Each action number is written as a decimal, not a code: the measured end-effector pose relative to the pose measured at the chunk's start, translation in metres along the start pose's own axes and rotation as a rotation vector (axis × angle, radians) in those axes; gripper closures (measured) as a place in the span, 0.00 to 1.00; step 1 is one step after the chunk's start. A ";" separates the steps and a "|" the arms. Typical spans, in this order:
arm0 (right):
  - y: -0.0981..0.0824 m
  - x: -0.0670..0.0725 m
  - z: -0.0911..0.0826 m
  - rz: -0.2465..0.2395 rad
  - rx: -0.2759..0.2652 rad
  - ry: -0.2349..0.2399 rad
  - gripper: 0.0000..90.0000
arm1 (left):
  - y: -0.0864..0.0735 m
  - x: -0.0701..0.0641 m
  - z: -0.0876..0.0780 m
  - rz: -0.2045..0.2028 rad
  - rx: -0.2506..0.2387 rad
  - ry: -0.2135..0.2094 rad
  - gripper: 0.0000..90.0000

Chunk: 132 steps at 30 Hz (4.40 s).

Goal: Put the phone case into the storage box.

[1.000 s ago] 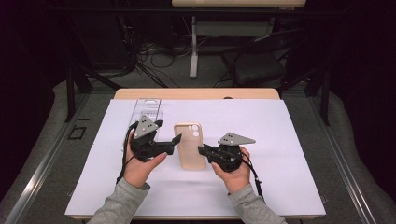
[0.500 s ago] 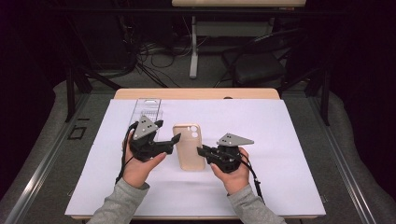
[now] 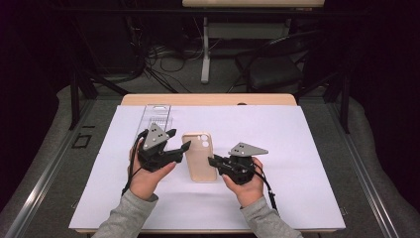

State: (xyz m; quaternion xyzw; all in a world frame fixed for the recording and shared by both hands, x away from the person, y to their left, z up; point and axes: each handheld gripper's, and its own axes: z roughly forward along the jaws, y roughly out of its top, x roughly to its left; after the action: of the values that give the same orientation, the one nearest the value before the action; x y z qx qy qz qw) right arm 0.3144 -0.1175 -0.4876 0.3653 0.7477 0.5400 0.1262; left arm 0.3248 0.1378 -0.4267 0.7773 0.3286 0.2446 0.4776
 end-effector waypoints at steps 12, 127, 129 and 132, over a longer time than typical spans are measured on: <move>-0.001 0.002 0.002 -0.012 0.010 -0.001 0.90 | 0.001 -0.001 -0.002 0.027 0.023 0.014 0.51; -0.001 0.006 0.005 -0.080 0.036 0.065 0.90 | 0.007 0.013 -0.016 0.096 0.119 -0.136 0.88; -0.001 0.006 0.005 -0.077 0.037 0.066 0.90 | 0.007 0.013 -0.016 0.095 0.119 -0.135 0.88; -0.001 0.006 0.005 -0.079 0.037 0.065 0.90 | 0.007 0.013 -0.016 0.097 0.120 -0.133 0.88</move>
State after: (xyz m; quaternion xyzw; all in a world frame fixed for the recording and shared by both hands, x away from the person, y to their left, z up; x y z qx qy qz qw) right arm 0.3130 -0.1100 -0.4893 0.3201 0.7750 0.5324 0.1162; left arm 0.3238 0.1546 -0.4128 0.8339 0.2724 0.1952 0.4385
